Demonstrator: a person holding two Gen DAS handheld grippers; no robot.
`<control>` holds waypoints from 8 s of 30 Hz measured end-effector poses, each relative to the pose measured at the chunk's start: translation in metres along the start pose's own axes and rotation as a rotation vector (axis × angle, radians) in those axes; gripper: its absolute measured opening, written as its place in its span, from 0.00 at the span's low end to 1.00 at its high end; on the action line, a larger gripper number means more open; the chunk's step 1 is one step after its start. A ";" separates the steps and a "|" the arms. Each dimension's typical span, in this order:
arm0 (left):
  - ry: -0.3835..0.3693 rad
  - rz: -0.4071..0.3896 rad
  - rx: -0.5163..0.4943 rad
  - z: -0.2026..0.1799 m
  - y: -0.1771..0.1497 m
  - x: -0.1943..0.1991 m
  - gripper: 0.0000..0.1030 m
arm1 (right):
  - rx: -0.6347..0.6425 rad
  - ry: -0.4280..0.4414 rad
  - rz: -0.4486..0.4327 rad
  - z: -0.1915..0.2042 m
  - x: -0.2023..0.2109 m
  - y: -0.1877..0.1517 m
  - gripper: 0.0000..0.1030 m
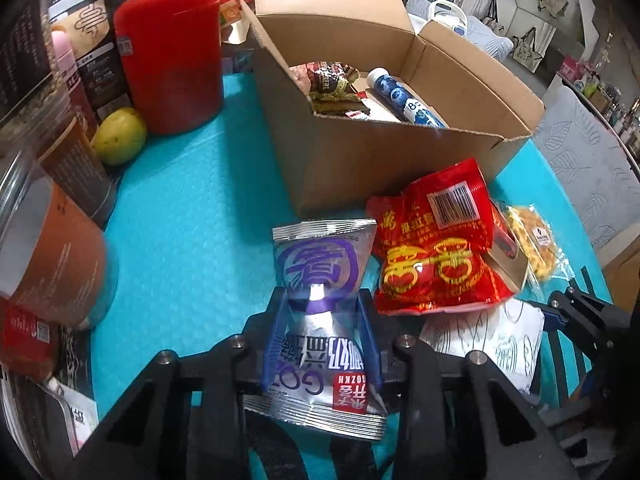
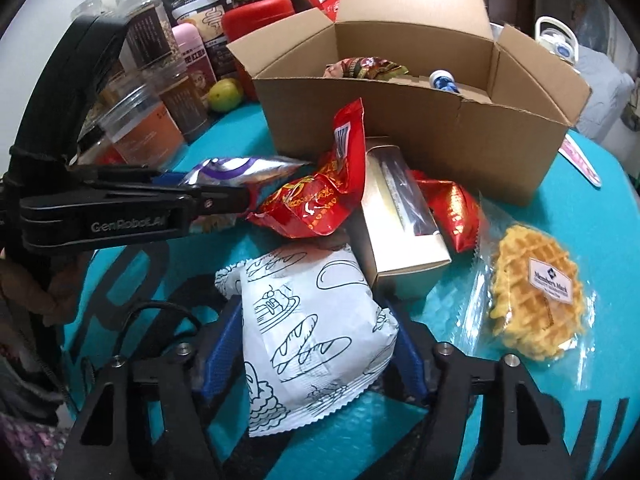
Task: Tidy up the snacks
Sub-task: 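Grasp the white bread-print bag with the right tool while the left tool grasps the silver-purple bag, then lift the white bag and silver-purple bag over the box with both tools, then open the right tool dropping the white bag while the left tool drops the silver-purple bag into the box, then move both tools back toward the red packets and waffle on the table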
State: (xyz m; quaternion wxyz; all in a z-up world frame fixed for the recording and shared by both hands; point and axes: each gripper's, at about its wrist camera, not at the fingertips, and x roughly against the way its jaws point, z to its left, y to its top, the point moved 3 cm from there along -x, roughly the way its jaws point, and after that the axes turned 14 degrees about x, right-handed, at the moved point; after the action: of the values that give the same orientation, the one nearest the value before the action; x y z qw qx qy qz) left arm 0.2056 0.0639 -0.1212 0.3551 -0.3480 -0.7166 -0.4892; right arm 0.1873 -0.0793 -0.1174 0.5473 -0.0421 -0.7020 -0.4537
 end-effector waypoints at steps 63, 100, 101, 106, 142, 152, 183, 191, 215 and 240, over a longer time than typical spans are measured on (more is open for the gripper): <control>-0.091 0.029 -0.068 -0.031 -0.100 0.054 0.35 | -0.087 -0.027 -0.021 0.030 0.063 -0.060 0.55; -0.224 -0.362 -0.187 -0.101 0.034 0.149 0.35 | 0.042 -0.201 -0.296 -0.037 0.150 0.074 0.55; -0.227 -0.364 -0.183 -0.101 0.041 0.147 0.35 | 0.044 -0.203 -0.299 -0.041 0.149 0.079 0.55; -0.220 -0.384 -0.166 -0.105 0.072 0.137 0.35 | 0.051 -0.224 -0.316 -0.058 0.143 0.103 0.55; -0.045 -0.257 -0.020 -0.083 0.209 -0.027 0.35 | -0.043 -0.119 -0.160 -0.172 -0.022 0.190 0.55; 0.007 -0.174 0.029 -0.072 0.209 -0.058 0.35 | -0.089 -0.074 -0.093 -0.178 -0.048 0.183 0.56; 0.116 -0.308 0.005 -0.089 0.191 0.028 0.69 | -0.107 -0.168 -0.202 -0.171 0.035 0.179 0.61; 0.105 -0.376 -0.012 -0.095 0.170 0.076 0.69 | -0.056 -0.202 -0.261 -0.145 0.082 0.175 0.61; 0.018 -0.490 -0.093 -0.106 0.064 0.189 0.69 | 0.018 -0.266 -0.395 -0.048 0.189 0.108 0.67; -0.063 -0.300 -0.139 -0.098 -0.022 0.143 0.69 | -0.083 -0.214 -0.279 -0.011 0.152 0.007 0.71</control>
State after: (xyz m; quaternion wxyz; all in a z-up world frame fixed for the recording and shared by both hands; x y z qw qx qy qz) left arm 0.1311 -0.0131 0.0168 0.2307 -0.2761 -0.7357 -0.5739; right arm 0.1388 -0.1491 0.0096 0.3990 -0.0148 -0.7358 -0.5470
